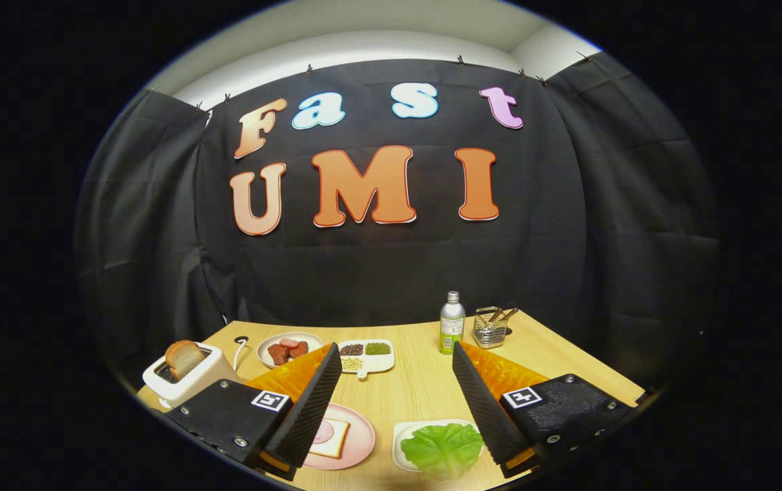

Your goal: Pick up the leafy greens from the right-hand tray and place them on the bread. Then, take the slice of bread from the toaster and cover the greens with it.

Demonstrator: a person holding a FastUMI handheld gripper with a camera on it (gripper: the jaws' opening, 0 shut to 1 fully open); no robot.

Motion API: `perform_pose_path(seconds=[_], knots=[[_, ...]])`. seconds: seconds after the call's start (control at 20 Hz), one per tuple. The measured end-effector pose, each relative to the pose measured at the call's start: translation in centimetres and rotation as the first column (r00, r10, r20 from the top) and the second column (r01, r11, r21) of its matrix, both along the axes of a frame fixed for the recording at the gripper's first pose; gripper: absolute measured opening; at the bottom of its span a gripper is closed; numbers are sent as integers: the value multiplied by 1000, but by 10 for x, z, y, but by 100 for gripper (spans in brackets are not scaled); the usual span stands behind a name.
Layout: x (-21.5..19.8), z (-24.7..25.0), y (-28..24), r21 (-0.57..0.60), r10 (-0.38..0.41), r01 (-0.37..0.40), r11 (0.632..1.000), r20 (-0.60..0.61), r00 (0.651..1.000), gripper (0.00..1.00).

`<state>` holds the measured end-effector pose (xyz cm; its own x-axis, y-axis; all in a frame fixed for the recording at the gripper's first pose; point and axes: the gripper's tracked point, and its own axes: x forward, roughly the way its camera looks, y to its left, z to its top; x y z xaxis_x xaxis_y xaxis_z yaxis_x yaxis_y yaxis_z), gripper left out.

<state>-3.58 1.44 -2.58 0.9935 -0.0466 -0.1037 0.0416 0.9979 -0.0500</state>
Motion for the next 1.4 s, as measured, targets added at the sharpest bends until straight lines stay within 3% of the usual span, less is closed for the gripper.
perform_pose_path(seconds=[0.55, 1.4], knots=[[10, -88, -29, -74, -29, 16, 997, -188, 982, 98], [3, -195, -58, -113, -76, 30, 993, -426, 901, 98]])
